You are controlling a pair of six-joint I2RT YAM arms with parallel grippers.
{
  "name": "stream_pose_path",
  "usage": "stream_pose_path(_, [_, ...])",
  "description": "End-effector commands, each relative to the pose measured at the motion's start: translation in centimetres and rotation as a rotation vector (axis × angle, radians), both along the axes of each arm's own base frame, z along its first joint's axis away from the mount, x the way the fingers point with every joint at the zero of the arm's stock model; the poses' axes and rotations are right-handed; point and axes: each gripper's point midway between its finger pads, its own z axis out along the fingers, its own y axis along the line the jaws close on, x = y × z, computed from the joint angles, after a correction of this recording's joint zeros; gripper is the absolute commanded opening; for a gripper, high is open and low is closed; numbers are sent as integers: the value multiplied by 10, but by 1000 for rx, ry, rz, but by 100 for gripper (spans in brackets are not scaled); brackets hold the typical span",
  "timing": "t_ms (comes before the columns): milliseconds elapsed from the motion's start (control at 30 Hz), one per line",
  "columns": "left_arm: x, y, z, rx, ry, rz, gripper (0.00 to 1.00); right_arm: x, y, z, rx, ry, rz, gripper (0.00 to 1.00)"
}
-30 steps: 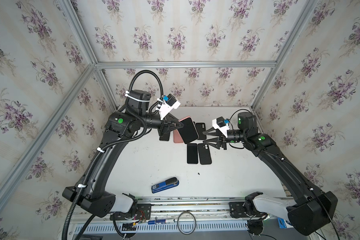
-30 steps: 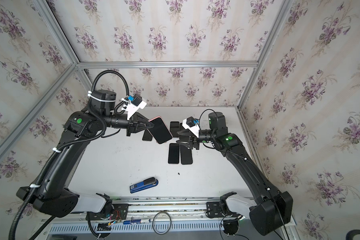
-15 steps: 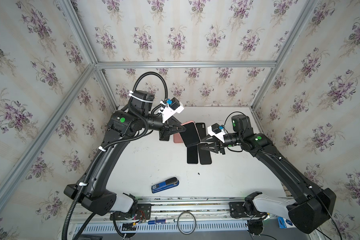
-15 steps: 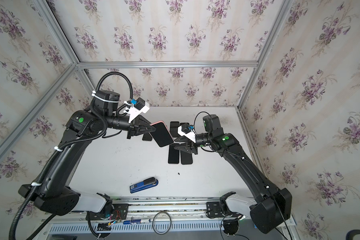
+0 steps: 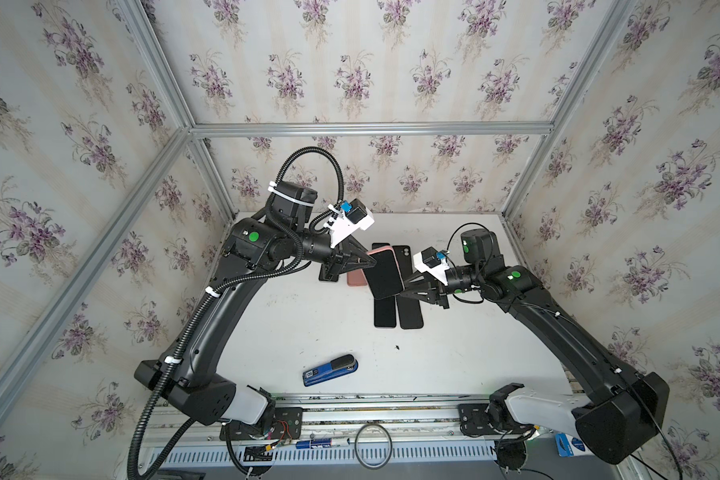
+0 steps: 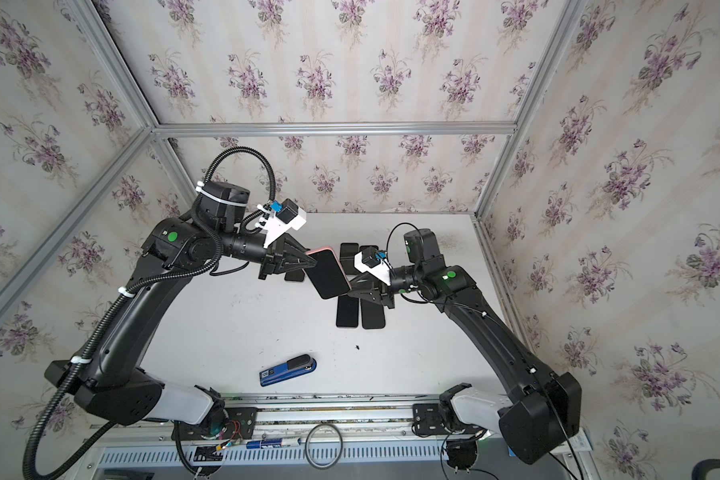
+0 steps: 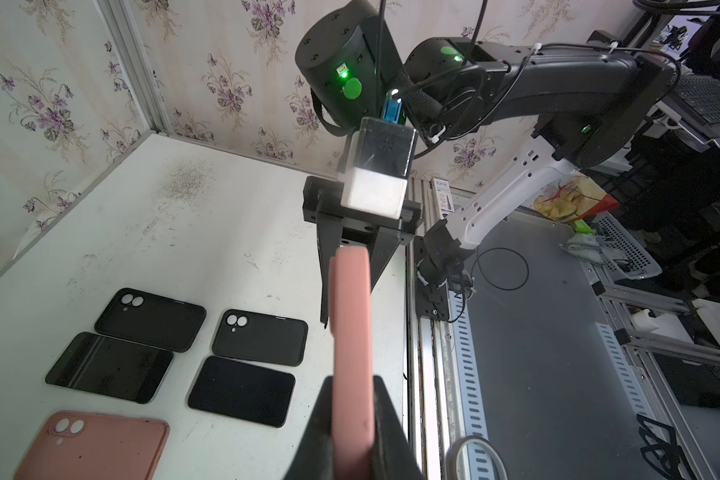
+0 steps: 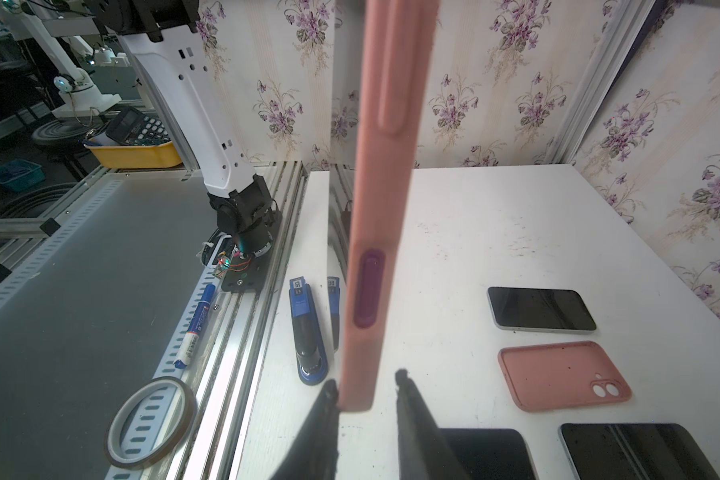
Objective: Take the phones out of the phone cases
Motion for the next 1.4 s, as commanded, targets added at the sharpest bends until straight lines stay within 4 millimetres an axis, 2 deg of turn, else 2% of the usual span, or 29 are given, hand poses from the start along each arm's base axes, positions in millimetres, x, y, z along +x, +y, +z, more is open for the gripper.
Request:
stream_pose_path(0, [-4,-4,9,-35,-21,-43,0,-1,2,7,20,-32,25,23])
stream_pose_path(267, [-9,-7,12,-53,-14,-78,0,-3,2,4,6,-53,54,0])
stream_pose_path(467, [-22,-15,17,-94,22,-152,0,-2,0,3,-14,-141,58,0])
stream_pose_path(667, [-19,-31,6,-96,111,-196,0,23,0,-14,-165,-305,25,0])
stream_pose_path(867, [-14,-39,2,-104,165,-216,0,41,-1,-16,-216,-429,-4,0])
stream_pose_path(1000, [-12,-41,3,-105,178,-214,0,56,-3,-24,-279,-523,-26,5])
stream_pose_path(1100, [-13,-42,5,-116,187,-227,0,69,-5,-22,-309,-602,-61,7])
stream_pose_path(1233, [-12,-43,7,-119,190,-227,0,83,-6,-17,-311,-692,-120,20])
stream_pose_path(1333, [-10,-42,7,-116,193,-215,0,90,-10,-12,-287,-689,-202,26])
stream_pose_path(1367, [-9,-41,8,-115,193,-208,0,90,-12,-11,-270,-680,-236,32])
